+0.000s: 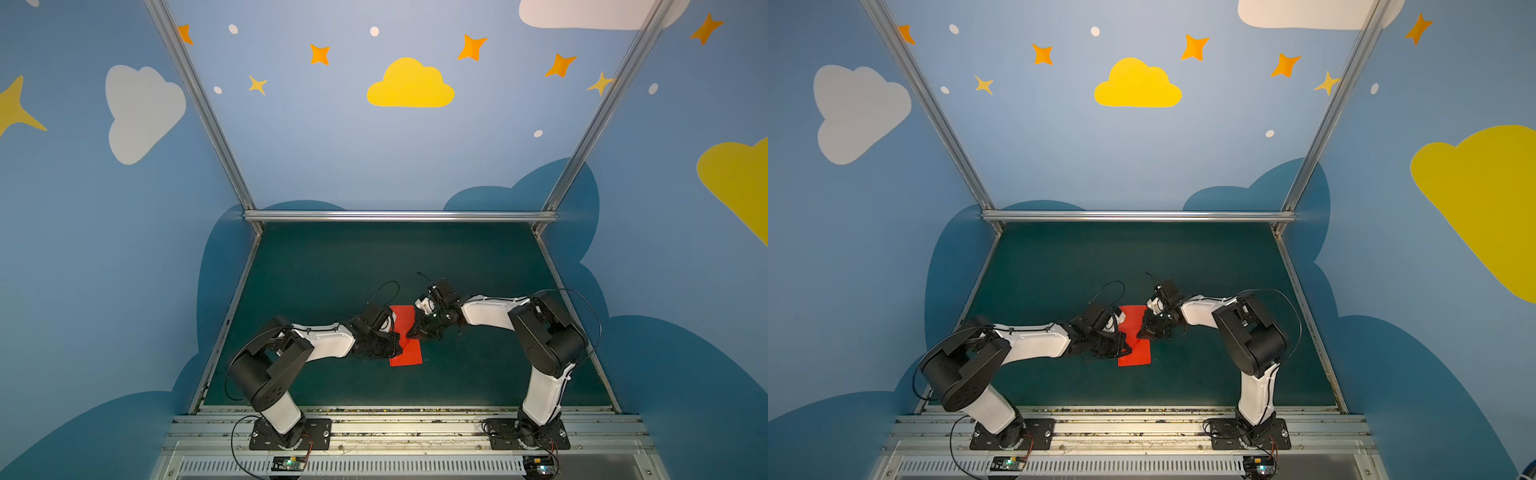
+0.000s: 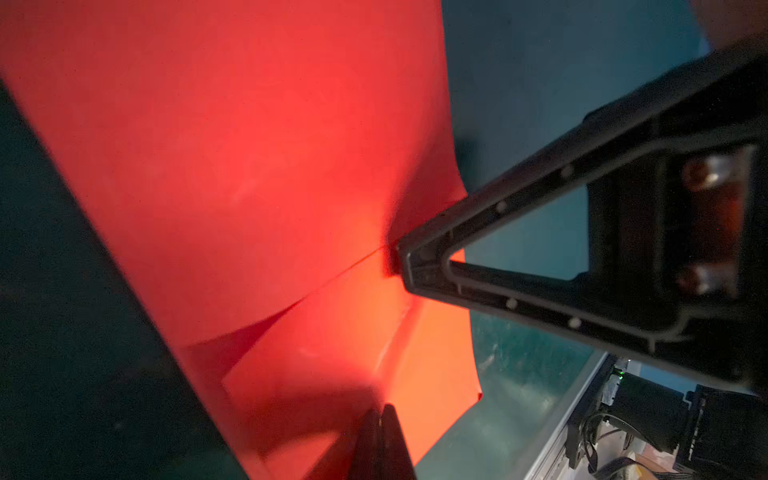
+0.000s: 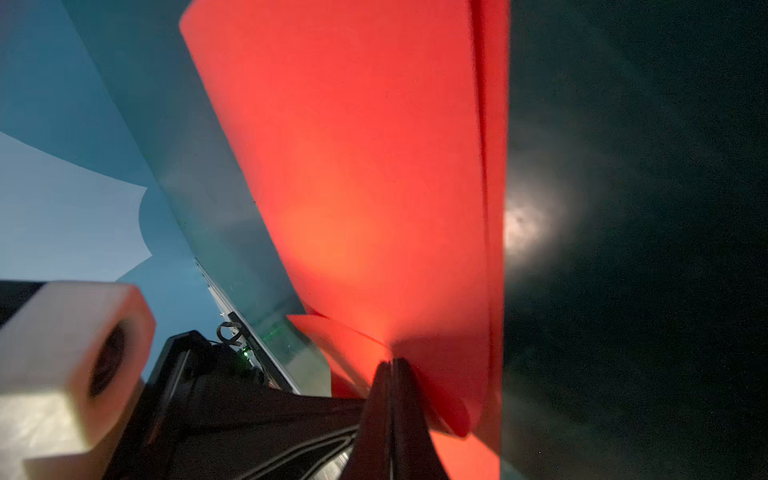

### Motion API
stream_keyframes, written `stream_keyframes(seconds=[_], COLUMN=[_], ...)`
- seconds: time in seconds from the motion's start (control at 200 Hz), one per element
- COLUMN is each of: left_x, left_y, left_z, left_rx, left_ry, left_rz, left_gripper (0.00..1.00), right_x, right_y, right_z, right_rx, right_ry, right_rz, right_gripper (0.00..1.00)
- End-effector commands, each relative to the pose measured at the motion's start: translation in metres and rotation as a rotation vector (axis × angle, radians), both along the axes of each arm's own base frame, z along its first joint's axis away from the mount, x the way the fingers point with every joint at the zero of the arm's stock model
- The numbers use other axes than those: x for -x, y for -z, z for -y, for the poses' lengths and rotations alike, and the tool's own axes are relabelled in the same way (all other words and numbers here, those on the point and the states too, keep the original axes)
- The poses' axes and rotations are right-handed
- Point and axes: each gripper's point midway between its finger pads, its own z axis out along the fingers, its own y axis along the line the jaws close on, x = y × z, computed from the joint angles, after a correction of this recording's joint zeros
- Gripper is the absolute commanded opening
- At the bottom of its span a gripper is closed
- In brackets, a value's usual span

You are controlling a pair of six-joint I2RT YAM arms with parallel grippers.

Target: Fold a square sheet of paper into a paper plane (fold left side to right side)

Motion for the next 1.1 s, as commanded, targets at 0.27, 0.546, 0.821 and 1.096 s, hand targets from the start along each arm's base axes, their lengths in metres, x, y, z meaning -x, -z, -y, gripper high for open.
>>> stream_keyframes(seconds=[0.27, 0.546, 0.821, 1.096], left_x=[0.048, 0.054, 0.005, -0.021], left_y=[0.021, 0.000, -0.055, -0.084], left_z=[-0.045, -0.068, -0.061, -0.022], left_rx=[-0.050, -0.080, -0.001, 0.121], left_ry=[-0.075, -0.118, -0.227, -0.138], left_rz=[-0.096, -0.084, 0.041, 0.077], left_gripper=[0.04, 0.04, 0.04, 0.23], right_x=[-0.008, -0.032, -0.071, -0.103], right_y=[-0.007, -0.051, -0.170, -0.287], right_z=[0.003, -0.004, 0.007, 0.035], right_rx=[-0.045, -0.169, -0.320, -0.463], right_ry=[0.068, 0.095, 0.120, 0.174], right_rz=[-0.038, 0.012, 0.182, 0.351], right_gripper=[0.00, 0.00, 0.34, 0.38])
